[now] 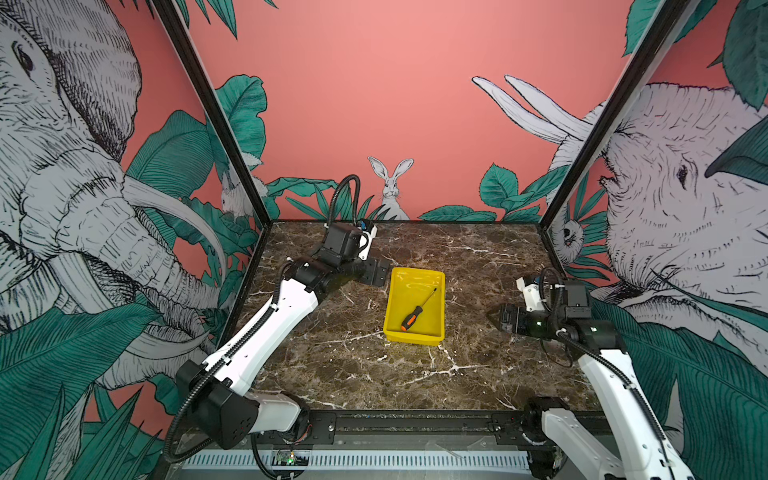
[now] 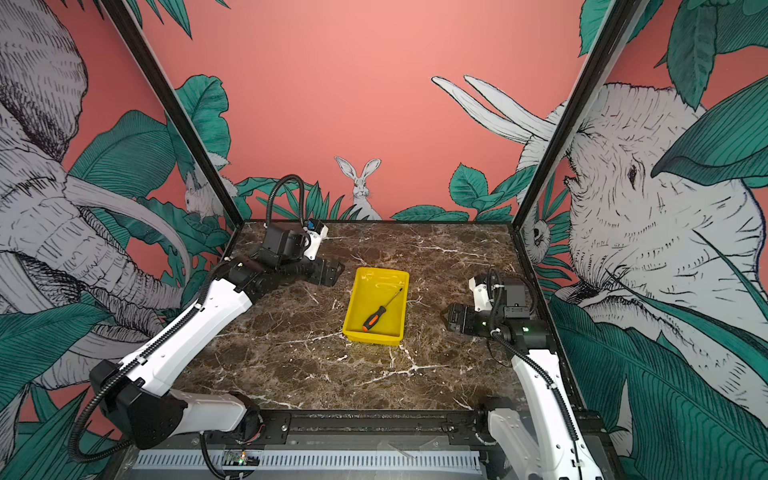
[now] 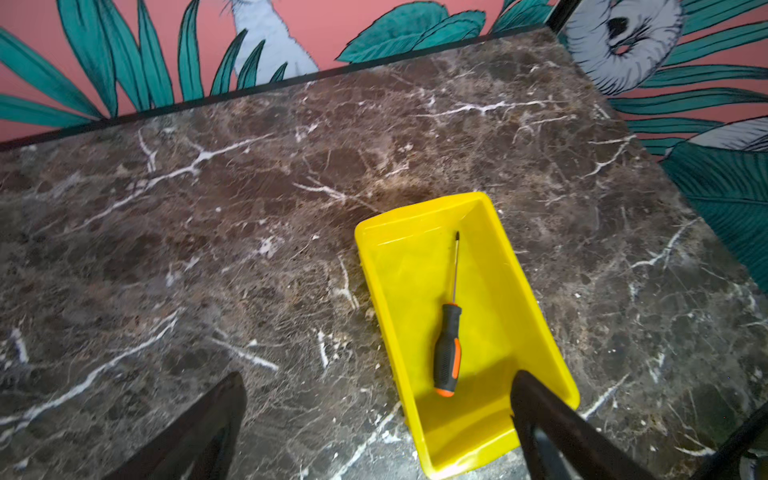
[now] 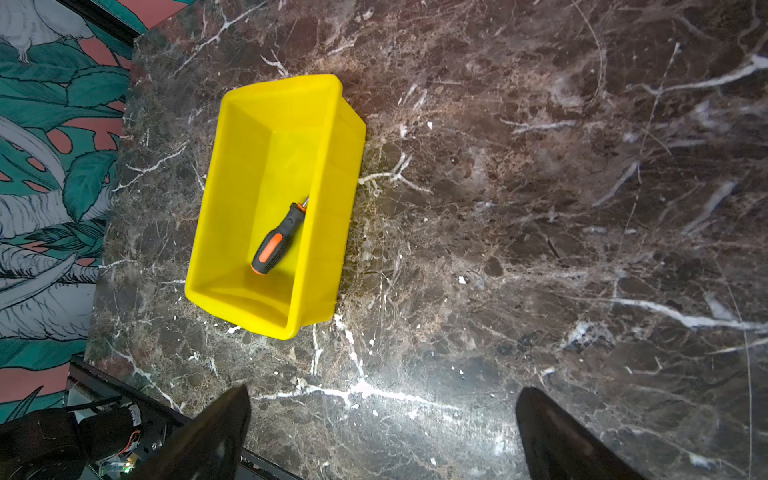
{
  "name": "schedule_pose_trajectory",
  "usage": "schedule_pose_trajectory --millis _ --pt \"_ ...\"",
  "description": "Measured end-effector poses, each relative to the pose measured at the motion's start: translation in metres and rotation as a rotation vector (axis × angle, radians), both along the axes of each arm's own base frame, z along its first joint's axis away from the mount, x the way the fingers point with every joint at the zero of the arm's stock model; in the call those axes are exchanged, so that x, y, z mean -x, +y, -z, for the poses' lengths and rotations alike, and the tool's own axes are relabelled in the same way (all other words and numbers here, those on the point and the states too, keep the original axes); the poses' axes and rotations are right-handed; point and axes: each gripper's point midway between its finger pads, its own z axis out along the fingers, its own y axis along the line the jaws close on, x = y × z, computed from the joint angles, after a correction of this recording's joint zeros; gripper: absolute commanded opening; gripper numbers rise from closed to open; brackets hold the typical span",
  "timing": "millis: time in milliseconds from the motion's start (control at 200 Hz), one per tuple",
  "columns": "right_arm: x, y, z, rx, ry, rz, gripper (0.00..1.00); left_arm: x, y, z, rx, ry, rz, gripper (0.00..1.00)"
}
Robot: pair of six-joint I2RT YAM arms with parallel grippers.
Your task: Put the screwdriver in the bin
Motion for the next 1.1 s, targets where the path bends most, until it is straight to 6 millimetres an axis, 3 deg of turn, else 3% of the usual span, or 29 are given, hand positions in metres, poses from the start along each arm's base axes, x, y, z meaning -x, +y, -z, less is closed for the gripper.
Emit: schedule_pose_trajectory --millis 285,495,846,1101 --pt "-0.029 0.011 -0.015 -0.045 -0.055 -0.036 0.99 0.024 0.032 -0.008 -0.008 -0.053 -0.052 1.0" --pt "-0.045 0.018 -0.028 -0.064 -0.131 -0.049 0.99 0.033 0.073 0.01 -0.007 -0.041 -0.157 1.0" --pt "-0.061 0.028 -0.027 0.08 -0.177 -0.109 0.99 0.018 0.151 0.013 0.072 -0.065 -0.377 1.0" --pt "-0.082 0.017 -0.031 0.219 -0.283 -0.084 0.99 0.001 0.177 0.04 0.025 -0.123 -0.428 1.0"
